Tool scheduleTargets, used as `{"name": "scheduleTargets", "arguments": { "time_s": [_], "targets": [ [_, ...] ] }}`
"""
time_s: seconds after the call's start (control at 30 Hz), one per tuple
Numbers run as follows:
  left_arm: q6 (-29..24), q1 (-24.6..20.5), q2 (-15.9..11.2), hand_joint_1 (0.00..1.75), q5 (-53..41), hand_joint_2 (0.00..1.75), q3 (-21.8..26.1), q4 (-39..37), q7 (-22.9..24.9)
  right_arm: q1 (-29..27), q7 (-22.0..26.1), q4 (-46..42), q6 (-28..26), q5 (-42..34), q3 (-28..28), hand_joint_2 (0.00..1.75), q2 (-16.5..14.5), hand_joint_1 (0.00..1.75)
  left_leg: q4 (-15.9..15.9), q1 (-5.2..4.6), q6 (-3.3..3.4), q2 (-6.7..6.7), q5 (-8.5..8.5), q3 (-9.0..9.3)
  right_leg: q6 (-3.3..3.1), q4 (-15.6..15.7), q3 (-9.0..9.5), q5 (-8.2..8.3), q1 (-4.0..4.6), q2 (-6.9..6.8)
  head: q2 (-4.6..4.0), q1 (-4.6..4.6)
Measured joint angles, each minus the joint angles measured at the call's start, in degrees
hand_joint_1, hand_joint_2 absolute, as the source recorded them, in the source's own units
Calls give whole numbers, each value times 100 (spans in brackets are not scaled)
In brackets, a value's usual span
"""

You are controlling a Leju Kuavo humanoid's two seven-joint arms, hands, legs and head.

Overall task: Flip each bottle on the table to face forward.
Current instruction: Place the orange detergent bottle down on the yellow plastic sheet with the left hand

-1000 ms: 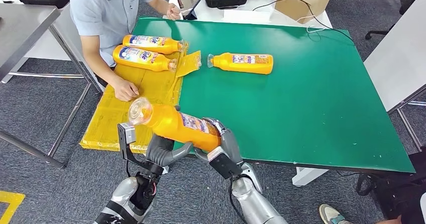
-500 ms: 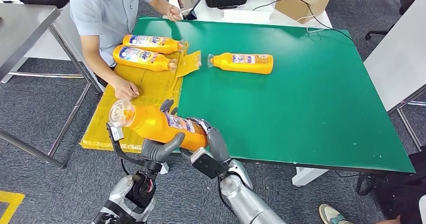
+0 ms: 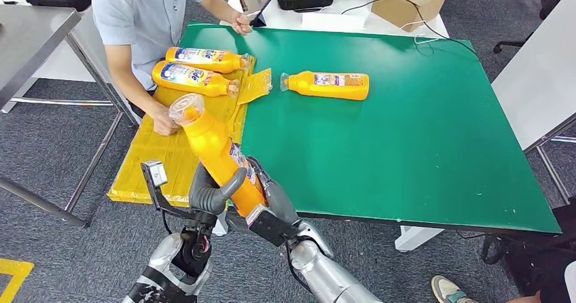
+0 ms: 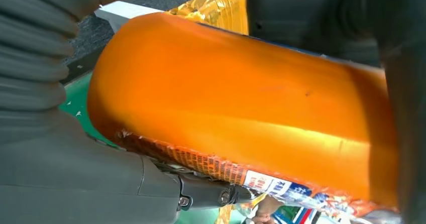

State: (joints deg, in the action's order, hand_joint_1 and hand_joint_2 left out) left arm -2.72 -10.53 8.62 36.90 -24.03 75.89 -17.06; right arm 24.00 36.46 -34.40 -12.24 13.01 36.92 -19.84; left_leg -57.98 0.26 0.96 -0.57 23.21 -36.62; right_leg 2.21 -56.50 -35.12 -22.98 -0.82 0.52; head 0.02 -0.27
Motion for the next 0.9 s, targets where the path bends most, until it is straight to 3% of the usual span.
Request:
{"name": "scheduleTargets", "arguments": {
  "time_s": [0.13,0.4,0.63,0.7,0.9],
  "targets": [
    [-321,-24,11,175,-88,175,79,-29,-188,42,90,17,-38,216,127,0,28,0,0,-1,0,0,0,0,0,0,-1,0,-1,0,0,1],
    [-573,-235,26,175,-155,175,350,-265,-357,51,231,19,-634,553,349,0,66,0,0,0,0,5,0,0,-1,0,-2,1,0,1,0,0],
    [-607,-535,-43,175,-453,175,564,-476,-423,-238,255,-161,-853,239,473,0,143,0,0,1,-1,1,0,-2,-1,-1,-3,0,1,0,0,1],
    [-1016,-660,-115,175,-904,175,637,-532,-624,-353,255,-256,-985,166,457,0,238,0,0,1,0,1,0,-2,-1,-1,-3,0,0,1,0,2],
    [-2936,-1130,-463,175,-3429,175,965,-884,-1379,-585,255,-483,-1185,208,279,0,541,0,0,1,0,-4,-2,-2,-1,-1,0,1,1,-1,0,1]
  ]
}}
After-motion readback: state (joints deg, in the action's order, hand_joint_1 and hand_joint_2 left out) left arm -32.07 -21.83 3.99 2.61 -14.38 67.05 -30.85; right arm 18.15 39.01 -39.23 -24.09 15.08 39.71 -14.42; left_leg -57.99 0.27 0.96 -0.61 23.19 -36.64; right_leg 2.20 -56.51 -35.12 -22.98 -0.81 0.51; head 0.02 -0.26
